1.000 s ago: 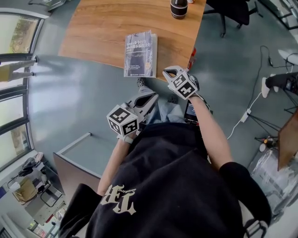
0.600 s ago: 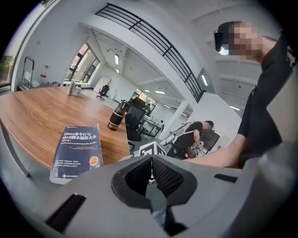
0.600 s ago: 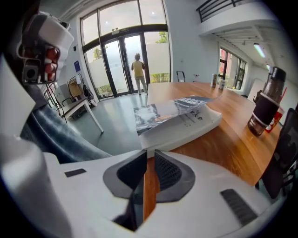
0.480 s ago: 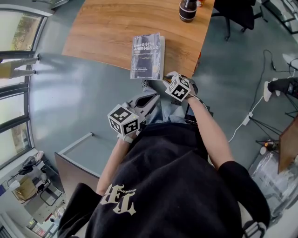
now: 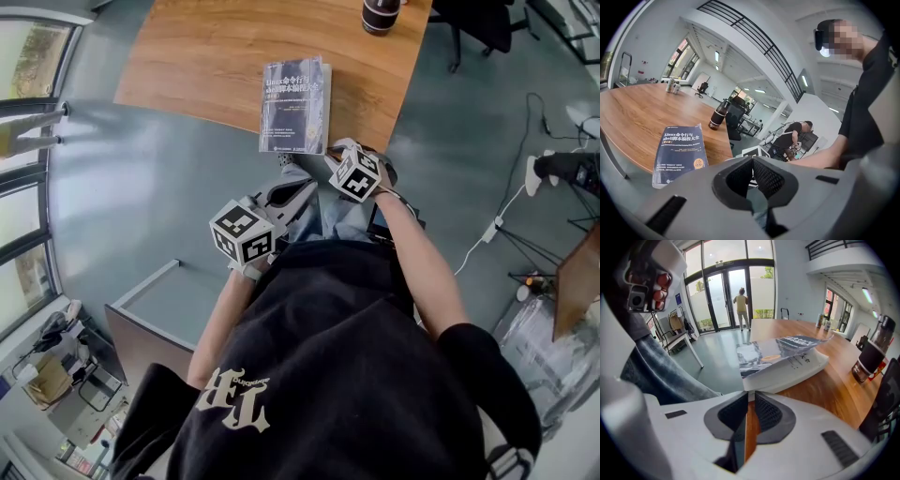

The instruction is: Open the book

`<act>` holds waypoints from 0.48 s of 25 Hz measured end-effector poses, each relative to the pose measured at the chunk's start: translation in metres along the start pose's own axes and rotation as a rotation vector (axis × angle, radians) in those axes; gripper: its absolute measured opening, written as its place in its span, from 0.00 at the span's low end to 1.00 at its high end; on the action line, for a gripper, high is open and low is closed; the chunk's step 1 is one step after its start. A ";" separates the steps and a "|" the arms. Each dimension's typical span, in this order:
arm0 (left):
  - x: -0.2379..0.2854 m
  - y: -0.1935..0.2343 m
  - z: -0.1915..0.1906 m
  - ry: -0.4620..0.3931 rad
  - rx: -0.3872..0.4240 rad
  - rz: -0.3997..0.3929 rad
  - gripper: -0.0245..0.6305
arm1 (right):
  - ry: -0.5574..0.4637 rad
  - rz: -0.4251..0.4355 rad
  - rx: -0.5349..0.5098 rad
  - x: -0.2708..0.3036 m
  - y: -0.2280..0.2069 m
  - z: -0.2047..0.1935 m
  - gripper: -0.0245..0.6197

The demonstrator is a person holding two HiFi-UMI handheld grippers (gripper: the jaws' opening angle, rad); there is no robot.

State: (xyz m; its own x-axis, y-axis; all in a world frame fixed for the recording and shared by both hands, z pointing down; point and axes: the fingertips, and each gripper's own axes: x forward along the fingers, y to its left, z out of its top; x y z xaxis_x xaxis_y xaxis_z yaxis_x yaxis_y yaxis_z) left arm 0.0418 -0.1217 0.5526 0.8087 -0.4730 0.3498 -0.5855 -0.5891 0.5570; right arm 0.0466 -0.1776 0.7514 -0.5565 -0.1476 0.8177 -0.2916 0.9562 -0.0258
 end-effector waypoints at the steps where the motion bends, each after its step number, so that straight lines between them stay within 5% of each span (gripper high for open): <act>1: 0.000 0.001 0.000 -0.001 -0.002 -0.002 0.05 | 0.002 0.000 0.001 -0.001 0.000 0.000 0.09; 12: -0.002 0.009 0.007 -0.011 -0.004 -0.019 0.05 | -0.026 0.022 0.055 -0.009 -0.001 0.019 0.09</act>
State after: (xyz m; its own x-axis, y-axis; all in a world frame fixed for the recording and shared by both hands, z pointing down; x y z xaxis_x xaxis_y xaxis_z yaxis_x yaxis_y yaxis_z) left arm 0.0350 -0.1303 0.5519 0.8190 -0.4690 0.3306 -0.5697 -0.5955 0.5664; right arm 0.0367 -0.1818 0.7334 -0.5832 -0.1337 0.8013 -0.3211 0.9440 -0.0762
